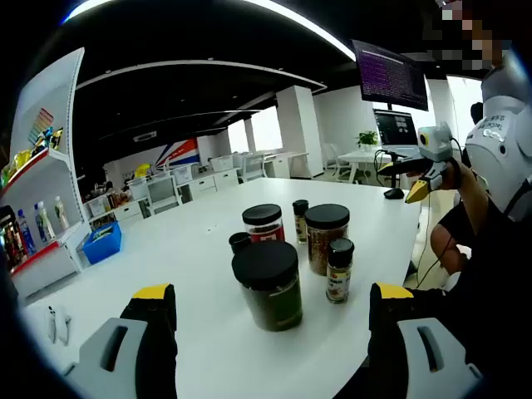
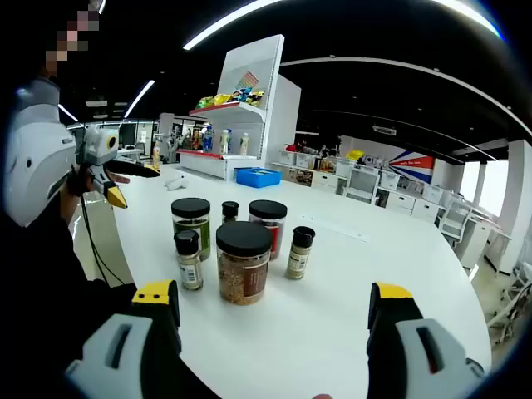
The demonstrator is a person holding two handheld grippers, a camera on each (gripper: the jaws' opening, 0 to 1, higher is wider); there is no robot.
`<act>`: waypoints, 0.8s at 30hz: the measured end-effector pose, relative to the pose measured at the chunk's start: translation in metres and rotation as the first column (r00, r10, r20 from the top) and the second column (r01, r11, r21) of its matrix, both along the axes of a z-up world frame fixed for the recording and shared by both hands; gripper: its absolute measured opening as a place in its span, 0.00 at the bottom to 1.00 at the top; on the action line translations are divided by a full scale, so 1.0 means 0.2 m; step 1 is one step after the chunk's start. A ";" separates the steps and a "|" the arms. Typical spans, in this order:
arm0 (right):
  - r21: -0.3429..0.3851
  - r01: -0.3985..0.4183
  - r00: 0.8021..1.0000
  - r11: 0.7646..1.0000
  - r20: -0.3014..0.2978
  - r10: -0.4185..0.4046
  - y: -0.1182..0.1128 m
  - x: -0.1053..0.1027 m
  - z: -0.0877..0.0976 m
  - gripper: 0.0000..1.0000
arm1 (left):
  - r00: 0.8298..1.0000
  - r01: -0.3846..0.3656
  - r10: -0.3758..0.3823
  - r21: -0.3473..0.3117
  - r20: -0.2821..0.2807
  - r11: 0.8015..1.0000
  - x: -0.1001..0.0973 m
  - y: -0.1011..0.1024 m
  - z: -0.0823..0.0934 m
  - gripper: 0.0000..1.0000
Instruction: Pick up the mixed condiments and ingredients on the table and sort them into separate groups
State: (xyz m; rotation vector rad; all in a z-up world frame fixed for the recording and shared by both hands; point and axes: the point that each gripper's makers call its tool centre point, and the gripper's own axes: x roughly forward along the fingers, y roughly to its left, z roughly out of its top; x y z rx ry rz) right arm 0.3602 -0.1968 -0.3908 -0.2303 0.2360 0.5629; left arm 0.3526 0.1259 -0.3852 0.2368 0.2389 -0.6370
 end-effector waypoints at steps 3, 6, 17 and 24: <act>-0.001 -0.001 1.000 1.000 -0.002 0.001 0.00 0.00 -0.01 0.91 | 1.000 -0.003 0.003 0.005 0.002 1.000 0.01 0.00 0.00 0.95; 0.002 -0.010 1.000 1.000 -0.003 0.010 0.02 -0.01 -0.01 0.91 | 1.000 0.006 -0.006 0.007 0.000 1.000 0.00 0.00 0.00 0.95; 0.001 -0.018 1.000 1.000 -0.008 0.018 0.02 -0.01 -0.01 0.91 | 1.000 0.005 -0.004 0.014 -0.004 1.000 -0.01 0.02 -0.01 0.95; 0.007 -0.022 1.000 1.000 -0.005 0.022 0.03 -0.02 -0.01 0.91 | 1.000 0.005 -0.005 0.014 -0.004 1.000 -0.02 0.01 -0.01 0.95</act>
